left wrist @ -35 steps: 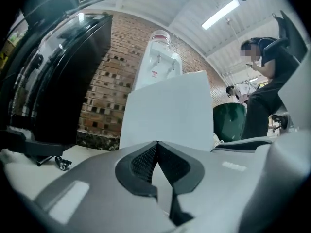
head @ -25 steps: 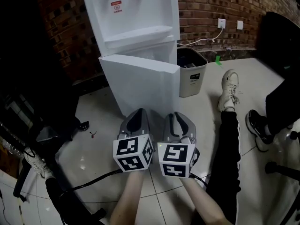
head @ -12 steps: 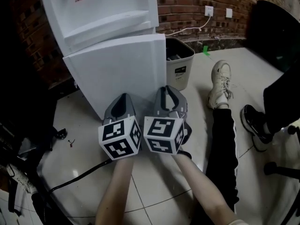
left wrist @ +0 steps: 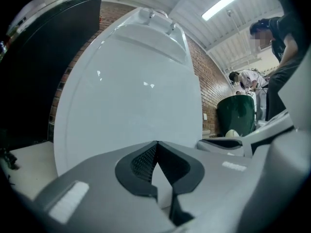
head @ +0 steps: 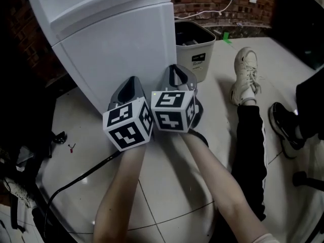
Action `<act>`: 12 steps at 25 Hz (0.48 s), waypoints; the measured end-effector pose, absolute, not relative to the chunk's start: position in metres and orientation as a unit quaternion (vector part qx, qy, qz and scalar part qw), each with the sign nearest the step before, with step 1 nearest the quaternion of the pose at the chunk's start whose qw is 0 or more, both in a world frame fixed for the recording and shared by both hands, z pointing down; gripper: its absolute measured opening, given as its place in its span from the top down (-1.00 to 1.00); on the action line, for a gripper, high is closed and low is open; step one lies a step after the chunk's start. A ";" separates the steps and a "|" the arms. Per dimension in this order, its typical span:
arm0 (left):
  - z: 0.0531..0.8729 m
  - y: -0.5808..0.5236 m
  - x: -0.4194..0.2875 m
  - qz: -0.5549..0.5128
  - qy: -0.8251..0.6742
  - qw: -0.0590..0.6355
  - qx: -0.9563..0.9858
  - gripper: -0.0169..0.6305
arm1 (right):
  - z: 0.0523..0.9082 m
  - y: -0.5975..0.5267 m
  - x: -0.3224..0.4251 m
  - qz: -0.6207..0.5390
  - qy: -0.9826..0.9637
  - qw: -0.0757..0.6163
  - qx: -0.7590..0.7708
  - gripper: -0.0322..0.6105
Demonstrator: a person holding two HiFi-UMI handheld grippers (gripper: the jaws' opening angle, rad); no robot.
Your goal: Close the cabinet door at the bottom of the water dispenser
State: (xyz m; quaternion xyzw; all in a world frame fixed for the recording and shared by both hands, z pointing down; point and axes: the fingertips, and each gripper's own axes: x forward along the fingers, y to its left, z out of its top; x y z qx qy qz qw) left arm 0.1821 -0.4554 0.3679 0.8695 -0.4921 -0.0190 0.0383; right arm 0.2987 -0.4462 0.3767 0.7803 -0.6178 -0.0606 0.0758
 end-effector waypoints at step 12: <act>0.339 -0.427 0.164 -0.021 -0.483 0.008 0.875 0.90 | 0.353 -0.418 0.271 -0.031 -0.656 0.028 0.754 0.87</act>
